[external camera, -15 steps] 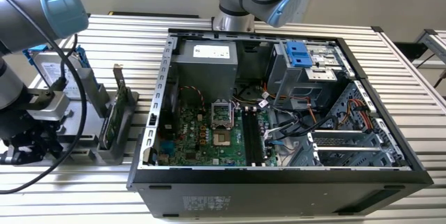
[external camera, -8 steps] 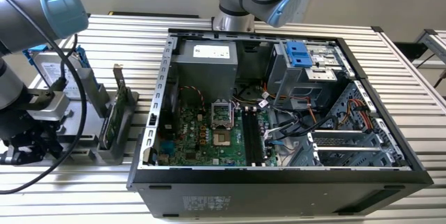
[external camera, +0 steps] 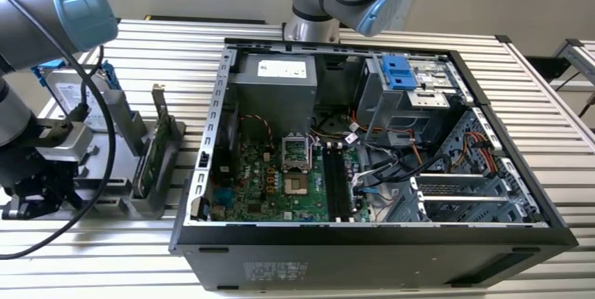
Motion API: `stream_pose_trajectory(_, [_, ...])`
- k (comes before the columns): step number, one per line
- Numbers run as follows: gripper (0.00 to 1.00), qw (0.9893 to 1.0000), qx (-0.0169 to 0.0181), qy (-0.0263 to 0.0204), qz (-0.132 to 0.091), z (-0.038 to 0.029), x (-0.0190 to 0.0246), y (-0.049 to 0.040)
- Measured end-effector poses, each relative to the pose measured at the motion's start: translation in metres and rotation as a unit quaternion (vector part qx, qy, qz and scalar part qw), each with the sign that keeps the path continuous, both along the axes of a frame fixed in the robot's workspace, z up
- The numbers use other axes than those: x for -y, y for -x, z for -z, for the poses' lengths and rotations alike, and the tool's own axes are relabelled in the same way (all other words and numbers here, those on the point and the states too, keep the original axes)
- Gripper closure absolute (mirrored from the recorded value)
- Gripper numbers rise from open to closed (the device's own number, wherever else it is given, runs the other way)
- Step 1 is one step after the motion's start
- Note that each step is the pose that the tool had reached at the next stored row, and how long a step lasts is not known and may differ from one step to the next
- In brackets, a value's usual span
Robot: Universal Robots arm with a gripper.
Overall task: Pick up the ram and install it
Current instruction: 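Pick up the ram and move it above insertion slot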
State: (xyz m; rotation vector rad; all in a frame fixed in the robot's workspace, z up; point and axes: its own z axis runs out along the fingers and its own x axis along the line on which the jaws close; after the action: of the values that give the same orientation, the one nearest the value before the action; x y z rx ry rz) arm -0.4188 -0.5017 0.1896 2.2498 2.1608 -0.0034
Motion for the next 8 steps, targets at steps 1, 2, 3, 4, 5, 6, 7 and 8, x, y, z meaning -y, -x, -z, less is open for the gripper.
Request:
stream_pose_trajectory(1, [1.00, 1.0000, 0.0000, 0.0000, 0.000, 0.0000, 0.0000, 0.0000])
stream_pose_trajectory(2, [1.00, 1.0000, 0.0000, 0.0000, 0.000, 0.0000, 0.0001, 0.0000])
stream_pose_trajectory(3, [1.00, 1.0000, 0.0000, 0.0000, 0.000, 0.0000, 0.0001, 0.0000])
stream_pose_trajectory(4, [1.00, 1.0000, 0.0000, 0.0000, 0.000, 0.0000, 0.0002, 0.0000])
stream_pose_trajectory(5, [1.00, 1.0000, 0.0000, 0.0000, 0.000, 0.0000, 0.0002, 0.0000])
stream_pose_trajectory(6, [1.00, 1.0000, 0.0000, 0.0000, 0.000, 0.0000, 0.0003, 0.0000])
stream_pose_trajectory(7, [1.00, 1.0000, 0.0000, 0.0000, 0.000, 0.0000, 0.0002, 0.0000])
stream_pose_trajectory(8, [1.00, 1.0000, 0.0000, 0.0000, 0.000, 0.0000, 0.0003, 0.0000])
